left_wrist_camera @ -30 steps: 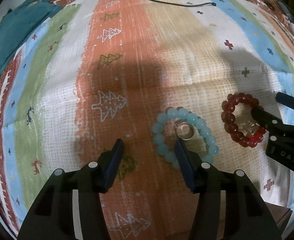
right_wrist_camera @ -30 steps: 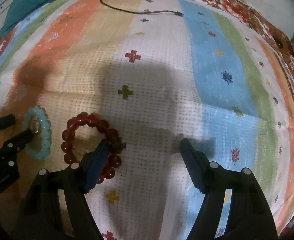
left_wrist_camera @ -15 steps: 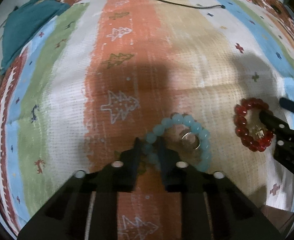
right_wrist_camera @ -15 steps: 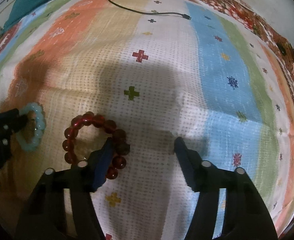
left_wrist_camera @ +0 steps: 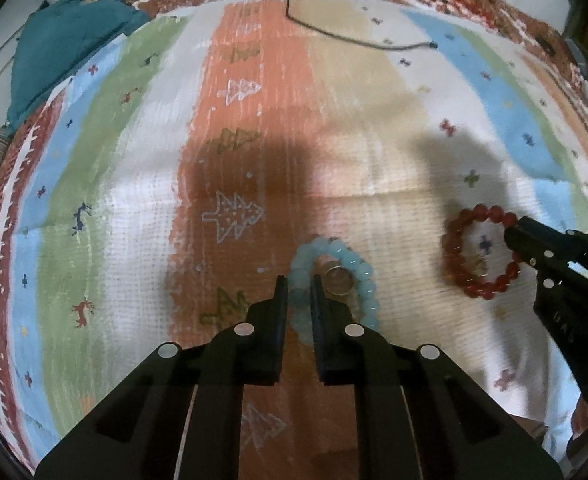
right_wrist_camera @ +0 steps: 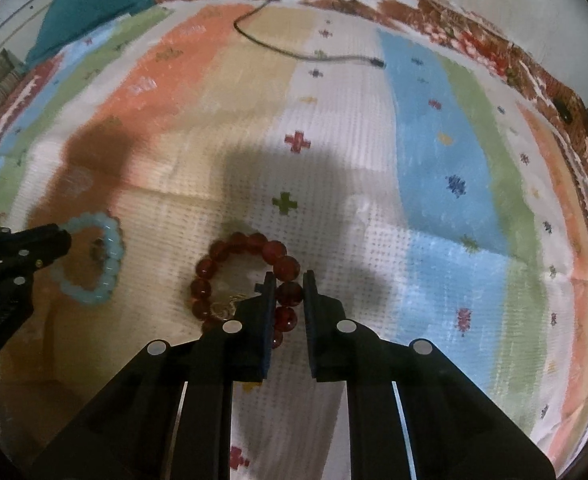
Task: Organize jewelry
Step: 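Grasp the light blue bracelet with the left gripper while the right grasps the dark red bracelet, then lift both bracelets and carry them over the silver tin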
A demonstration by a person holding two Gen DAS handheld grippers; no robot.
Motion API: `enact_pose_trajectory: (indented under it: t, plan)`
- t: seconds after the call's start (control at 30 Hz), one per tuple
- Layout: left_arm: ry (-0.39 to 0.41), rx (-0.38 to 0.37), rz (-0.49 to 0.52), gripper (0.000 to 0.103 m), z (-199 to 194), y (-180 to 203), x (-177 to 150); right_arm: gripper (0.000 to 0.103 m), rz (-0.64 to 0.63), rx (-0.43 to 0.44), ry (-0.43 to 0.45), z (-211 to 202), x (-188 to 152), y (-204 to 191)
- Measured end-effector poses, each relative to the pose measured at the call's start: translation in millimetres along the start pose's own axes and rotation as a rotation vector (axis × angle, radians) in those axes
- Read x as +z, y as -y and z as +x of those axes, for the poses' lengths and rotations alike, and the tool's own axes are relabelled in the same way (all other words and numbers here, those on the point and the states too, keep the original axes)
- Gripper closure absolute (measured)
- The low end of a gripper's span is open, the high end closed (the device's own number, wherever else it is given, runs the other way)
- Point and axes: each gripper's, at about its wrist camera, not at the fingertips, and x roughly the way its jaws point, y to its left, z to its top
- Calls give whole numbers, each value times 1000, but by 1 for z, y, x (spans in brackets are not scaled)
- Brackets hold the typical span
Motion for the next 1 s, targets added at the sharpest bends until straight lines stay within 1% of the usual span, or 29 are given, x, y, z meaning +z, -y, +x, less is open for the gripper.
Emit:
enact_pose_trajectory:
  t: [0.17, 0.4, 0.63, 1.0]
  plan:
    - [34, -39, -1, 92, -20, 6, 2, 89, -3, 8, 21, -15, 0, -1]
    - [77, -84, -1, 92, -42, 9, 2, 89, -5, 58, 60, -38, -5, -5]
    - [110, -106, -1, 92, -61, 10, -1, 89, 21, 76, 80, -54, -11, -3]
    - [138, -108, 14, 92, -80, 10, -10, 89, 30, 81, 98, -69, -20, -3]
